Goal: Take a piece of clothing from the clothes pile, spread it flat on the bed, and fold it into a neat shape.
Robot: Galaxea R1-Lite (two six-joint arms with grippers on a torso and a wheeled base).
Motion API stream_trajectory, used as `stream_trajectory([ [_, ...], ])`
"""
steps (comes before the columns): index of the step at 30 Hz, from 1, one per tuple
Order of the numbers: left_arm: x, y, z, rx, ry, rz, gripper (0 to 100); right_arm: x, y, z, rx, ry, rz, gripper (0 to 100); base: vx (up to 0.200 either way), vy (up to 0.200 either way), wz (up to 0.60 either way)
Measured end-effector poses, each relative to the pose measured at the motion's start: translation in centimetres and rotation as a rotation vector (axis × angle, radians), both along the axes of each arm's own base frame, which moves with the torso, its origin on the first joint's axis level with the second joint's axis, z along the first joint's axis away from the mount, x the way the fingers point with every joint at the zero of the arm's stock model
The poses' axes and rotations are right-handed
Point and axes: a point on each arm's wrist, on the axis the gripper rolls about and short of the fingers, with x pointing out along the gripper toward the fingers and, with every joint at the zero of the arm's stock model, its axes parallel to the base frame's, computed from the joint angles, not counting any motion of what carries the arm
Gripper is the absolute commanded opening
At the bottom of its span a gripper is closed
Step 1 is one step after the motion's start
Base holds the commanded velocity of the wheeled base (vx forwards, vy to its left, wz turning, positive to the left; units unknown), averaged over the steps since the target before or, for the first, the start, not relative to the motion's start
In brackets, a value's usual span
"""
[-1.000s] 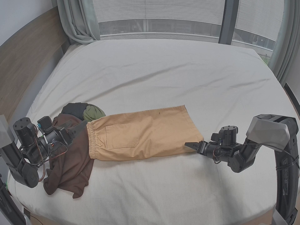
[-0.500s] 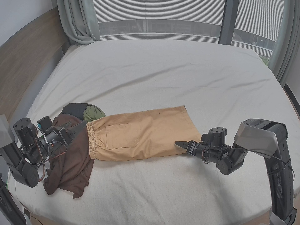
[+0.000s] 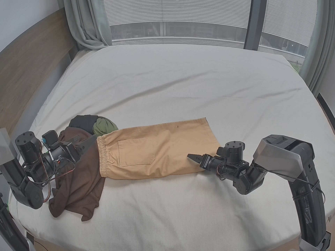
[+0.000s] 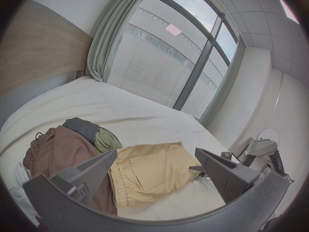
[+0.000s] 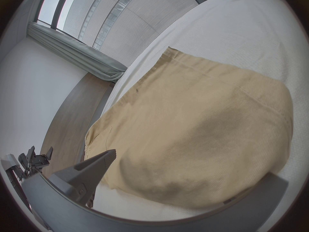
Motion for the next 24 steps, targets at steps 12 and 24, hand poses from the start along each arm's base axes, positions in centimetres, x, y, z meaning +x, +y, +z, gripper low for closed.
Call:
stream_trajectory([
  [12, 0.11, 0.0, -0.2, -0.001, 0.007, 0.0, 100, -0.05, 0.05, -0.59, 0.005, 0.025, -0.006, 0, 0.0, 0.0, 0.0],
  [24, 0.19, 0.0, -0.38, -0.011, 0.018, 0.003, 100, -0.81, -0.52, -0.42, -0.005, 0.009, -0.033, 0, 0.0, 0.0, 0.0],
])
